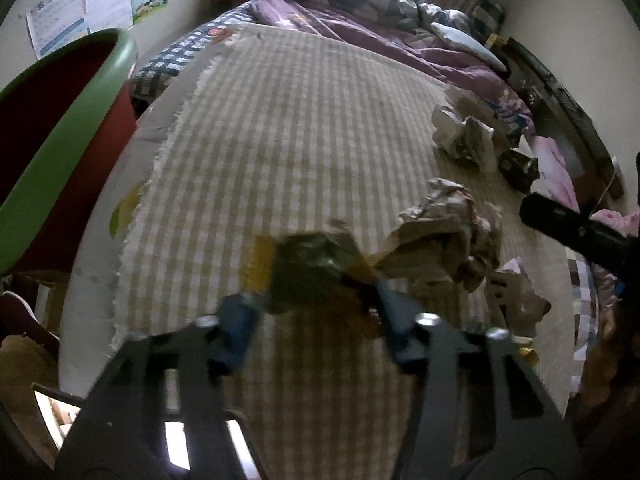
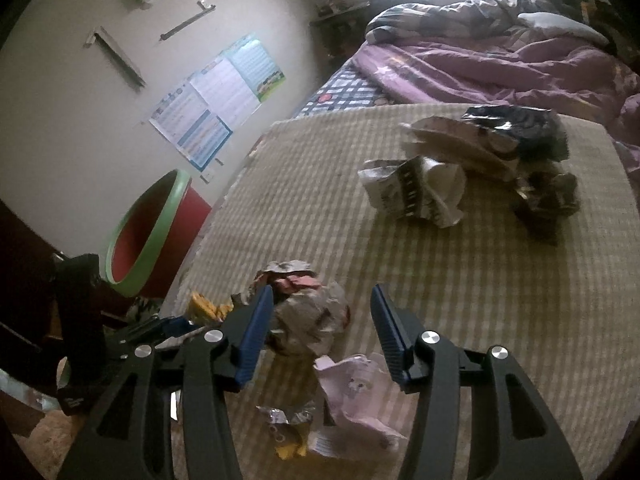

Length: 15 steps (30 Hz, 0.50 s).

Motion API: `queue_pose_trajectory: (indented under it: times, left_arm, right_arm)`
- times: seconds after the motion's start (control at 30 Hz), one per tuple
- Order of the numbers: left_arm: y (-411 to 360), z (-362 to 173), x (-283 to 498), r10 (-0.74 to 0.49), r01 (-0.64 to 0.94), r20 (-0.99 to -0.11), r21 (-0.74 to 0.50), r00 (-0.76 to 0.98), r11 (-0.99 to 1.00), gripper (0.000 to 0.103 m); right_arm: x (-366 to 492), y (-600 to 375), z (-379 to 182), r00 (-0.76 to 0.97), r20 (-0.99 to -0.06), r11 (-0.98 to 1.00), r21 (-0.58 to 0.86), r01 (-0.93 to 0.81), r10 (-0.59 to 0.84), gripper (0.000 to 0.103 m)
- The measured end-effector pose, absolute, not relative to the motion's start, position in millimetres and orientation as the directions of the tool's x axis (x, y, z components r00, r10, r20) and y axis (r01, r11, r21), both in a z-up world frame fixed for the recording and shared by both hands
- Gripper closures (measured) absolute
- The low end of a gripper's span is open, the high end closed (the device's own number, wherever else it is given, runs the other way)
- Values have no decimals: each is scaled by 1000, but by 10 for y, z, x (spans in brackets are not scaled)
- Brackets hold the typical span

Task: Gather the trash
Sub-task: 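Move both grippers back to the mat toward the remaining wrappers, then grasp the yellow-gold wrapper with the left gripper while the right grasps the crumpled paper ball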

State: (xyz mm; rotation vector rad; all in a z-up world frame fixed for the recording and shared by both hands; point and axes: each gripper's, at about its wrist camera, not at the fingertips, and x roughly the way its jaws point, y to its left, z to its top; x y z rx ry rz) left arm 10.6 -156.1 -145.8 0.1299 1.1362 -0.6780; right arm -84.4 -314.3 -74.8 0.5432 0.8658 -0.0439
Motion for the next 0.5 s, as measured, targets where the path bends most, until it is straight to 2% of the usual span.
queue_pose_trajectory:
  times: [0.1,0.5]
  left_arm:
    - [-1516,-1427,130,-449,552,-860,-258,243,793,66]
    - [-1386,-1167,152,-424,535,-828,-185,367,824,67]
  right_arm:
    - [-796,-3112,-762,649,-736,865,439,244,190,53]
    - [-660,-3029,-823,623,-757,875,423,236,198,47]
